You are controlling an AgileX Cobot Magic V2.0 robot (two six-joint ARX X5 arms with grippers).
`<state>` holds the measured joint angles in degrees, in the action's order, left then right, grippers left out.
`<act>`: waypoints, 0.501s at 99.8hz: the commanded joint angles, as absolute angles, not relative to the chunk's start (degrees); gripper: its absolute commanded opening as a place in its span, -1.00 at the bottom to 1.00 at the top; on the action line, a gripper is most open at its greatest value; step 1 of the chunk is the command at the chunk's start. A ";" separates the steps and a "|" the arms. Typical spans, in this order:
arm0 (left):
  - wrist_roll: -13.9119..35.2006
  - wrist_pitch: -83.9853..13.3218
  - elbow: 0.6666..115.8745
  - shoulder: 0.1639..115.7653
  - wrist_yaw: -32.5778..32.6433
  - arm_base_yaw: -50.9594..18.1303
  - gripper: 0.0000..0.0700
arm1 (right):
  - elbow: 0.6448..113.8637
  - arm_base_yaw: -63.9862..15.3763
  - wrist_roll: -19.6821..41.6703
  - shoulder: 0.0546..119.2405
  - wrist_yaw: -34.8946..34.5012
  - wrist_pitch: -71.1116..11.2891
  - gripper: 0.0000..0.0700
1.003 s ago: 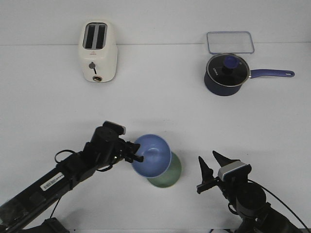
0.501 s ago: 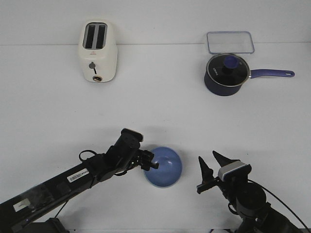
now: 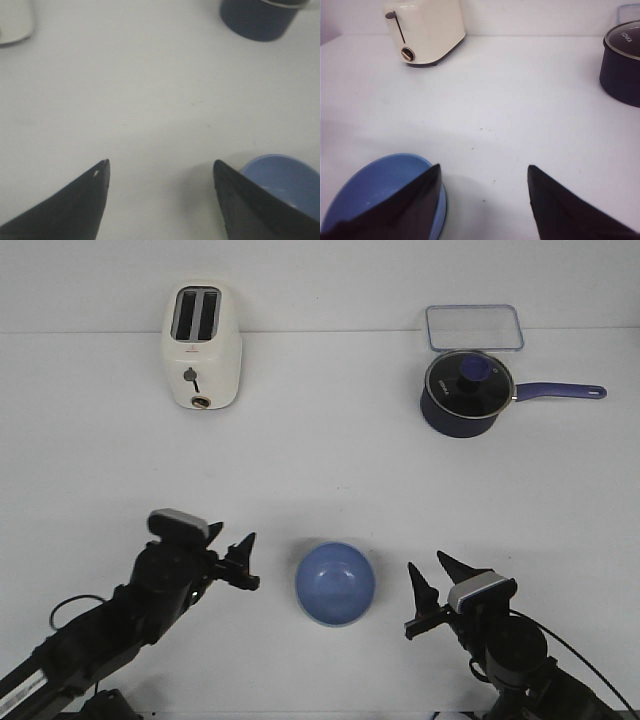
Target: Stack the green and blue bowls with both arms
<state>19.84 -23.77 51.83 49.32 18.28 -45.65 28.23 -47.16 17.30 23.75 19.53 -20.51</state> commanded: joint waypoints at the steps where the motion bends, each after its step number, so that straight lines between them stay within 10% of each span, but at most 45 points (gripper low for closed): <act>1: 19.92 -25.82 47.42 45.95 20.23 -46.09 0.10 | 28.21 -47.68 16.64 24.05 19.44 -20.40 0.02; 24: 24.08 -22.59 32.05 32.36 22.83 -46.09 -0.01 | 28.21 -47.66 16.62 24.08 19.42 -21.82 -0.01; 34: 24.71 -22.15 29.78 29.80 22.81 -46.09 -1.00 | 28.21 -47.68 16.62 24.08 19.42 -21.98 -0.82; 50: 21.69 -21.17 29.71 29.06 22.74 -46.09 -0.97 | 28.21 -47.68 16.62 24.10 19.44 -22.06 -0.98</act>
